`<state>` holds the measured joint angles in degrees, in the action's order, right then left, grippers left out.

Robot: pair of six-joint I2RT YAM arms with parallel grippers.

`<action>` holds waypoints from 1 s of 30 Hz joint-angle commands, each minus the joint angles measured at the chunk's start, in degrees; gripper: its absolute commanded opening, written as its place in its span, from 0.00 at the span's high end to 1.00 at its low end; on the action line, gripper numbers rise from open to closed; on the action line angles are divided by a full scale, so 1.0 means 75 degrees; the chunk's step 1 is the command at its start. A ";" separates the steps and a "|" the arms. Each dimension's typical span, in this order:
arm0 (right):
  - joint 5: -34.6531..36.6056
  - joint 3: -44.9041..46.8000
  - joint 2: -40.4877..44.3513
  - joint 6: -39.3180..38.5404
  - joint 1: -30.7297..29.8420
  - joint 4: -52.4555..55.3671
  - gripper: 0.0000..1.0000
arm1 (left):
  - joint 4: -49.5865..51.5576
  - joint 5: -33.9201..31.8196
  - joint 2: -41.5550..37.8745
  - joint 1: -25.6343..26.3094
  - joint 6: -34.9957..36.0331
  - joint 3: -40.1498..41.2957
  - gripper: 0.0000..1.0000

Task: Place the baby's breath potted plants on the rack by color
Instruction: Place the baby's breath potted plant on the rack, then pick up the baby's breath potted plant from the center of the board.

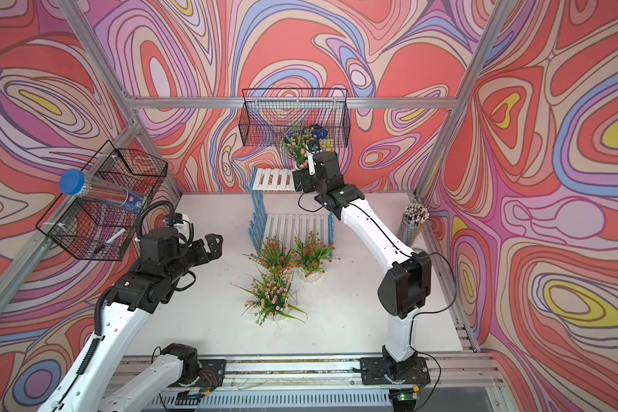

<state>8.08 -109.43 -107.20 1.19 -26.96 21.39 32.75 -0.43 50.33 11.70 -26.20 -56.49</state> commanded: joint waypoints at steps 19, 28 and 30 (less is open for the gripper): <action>-0.1130 0.3703 0.3529 -0.0008 -0.0779 -0.0001 0.02 | 0.0118 0.0311 0.0428 0.0045 0.0089 -0.0621 0.00; 0.0179 0.6788 0.5474 0.0602 -0.3578 0.0031 0.02 | 0.0049 0.0475 0.0751 0.0044 0.0106 -0.0970 0.00; 0.0747 0.7437 0.5743 0.0974 -0.4236 -0.0066 0.02 | 0.0138 0.0491 0.0778 0.0045 0.0146 -0.1058 0.00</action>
<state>7.27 -57.71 -66.59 4.60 -54.59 20.86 33.80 2.59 56.03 11.70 -25.67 -62.22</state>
